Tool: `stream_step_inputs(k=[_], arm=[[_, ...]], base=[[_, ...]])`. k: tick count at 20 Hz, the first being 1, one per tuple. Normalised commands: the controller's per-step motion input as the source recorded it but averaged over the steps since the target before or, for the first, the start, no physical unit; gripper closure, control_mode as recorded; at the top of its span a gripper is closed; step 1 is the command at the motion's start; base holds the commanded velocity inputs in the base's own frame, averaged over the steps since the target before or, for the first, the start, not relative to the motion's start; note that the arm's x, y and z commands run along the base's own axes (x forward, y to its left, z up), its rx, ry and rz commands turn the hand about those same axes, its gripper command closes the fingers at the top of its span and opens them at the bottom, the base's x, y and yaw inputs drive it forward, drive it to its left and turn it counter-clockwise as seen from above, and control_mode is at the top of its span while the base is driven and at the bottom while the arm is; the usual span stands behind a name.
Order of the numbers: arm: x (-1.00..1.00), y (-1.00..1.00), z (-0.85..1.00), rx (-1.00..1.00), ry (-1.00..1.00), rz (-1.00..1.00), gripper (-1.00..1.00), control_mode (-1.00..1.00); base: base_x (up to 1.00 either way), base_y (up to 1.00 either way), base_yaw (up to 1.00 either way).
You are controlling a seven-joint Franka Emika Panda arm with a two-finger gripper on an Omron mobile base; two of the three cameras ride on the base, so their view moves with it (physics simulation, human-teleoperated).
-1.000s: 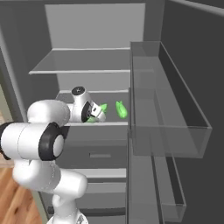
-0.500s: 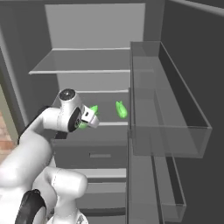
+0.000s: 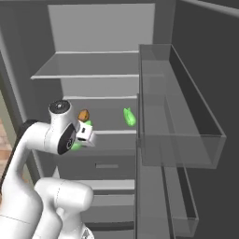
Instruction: Place one corn and one chicken drumstick in each tupperware on the nearby counter, to pack two identical lunches.
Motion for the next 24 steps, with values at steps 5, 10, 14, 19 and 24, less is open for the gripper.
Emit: stream_step_inputs(k=[5,10,14,19,24], arm=[[-0.97,-0.11,0.65,-0.01,-0.02,-0.07,1.0,-1.0],[-0.92,-0.09,0.66,0.0,0.0,-0.11,1.0,-1.0],[-0.66,-0.05,0.43,0.0,0.01,-0.1,1.0,-1.0],[-0.23,0.0,0.07,0.0,-0.01,-0.01,1.0,1.0],[0.0,0.0,0.0,0.0,0.0,0.0,1.0,1.0]], base=[[0.0,0.0,0.0],[0.0,0.0,0.0],[0.0,0.0,0.0],[0.0,0.0,0.0],[-0.56,0.15,0.06]])
